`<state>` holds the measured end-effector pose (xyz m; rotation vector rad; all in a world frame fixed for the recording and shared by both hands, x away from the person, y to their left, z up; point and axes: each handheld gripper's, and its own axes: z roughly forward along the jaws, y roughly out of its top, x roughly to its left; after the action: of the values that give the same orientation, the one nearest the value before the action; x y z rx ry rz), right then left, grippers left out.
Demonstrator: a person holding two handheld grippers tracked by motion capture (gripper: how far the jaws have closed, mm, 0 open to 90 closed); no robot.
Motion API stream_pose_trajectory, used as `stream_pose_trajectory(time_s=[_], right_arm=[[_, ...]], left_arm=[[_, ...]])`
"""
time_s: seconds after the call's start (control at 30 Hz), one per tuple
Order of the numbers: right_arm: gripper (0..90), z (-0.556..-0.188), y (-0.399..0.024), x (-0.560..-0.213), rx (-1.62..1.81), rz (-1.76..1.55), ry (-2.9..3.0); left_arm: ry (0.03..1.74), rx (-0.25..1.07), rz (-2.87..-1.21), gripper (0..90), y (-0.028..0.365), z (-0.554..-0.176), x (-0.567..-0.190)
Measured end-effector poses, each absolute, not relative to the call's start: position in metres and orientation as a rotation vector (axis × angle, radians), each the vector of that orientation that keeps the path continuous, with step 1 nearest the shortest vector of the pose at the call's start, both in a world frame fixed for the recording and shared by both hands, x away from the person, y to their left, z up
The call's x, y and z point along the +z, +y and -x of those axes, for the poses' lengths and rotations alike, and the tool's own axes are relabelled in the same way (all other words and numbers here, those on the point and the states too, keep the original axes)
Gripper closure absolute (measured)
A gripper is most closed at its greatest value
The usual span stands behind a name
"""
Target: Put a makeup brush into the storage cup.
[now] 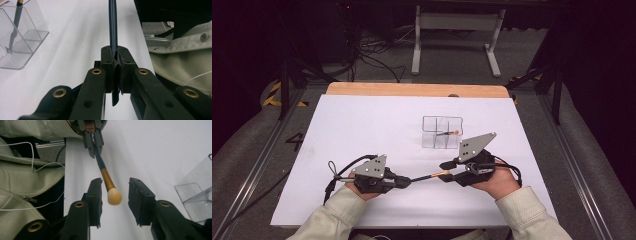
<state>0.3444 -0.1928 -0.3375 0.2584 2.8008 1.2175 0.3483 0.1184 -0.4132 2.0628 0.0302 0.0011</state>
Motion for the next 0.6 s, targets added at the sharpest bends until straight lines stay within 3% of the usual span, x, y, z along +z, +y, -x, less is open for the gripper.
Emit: stream_pose_trajectory(time_s=[0.2, 0.6], right_arm=[[79.2, -0.3447, -0.1927, -0.3385, 1.239, -0.246, 2.823], [82.3, -0.3445, -0.1921, -0.3382, 1.226, -0.222, 2.847]], left_arm=[[0.027, 0.012, -2.065, 84.8, 0.1185, -0.3481, -0.4134], [0.010, 0.033, -2.072, 84.7, 0.1183, -0.3479, -0.4143]])
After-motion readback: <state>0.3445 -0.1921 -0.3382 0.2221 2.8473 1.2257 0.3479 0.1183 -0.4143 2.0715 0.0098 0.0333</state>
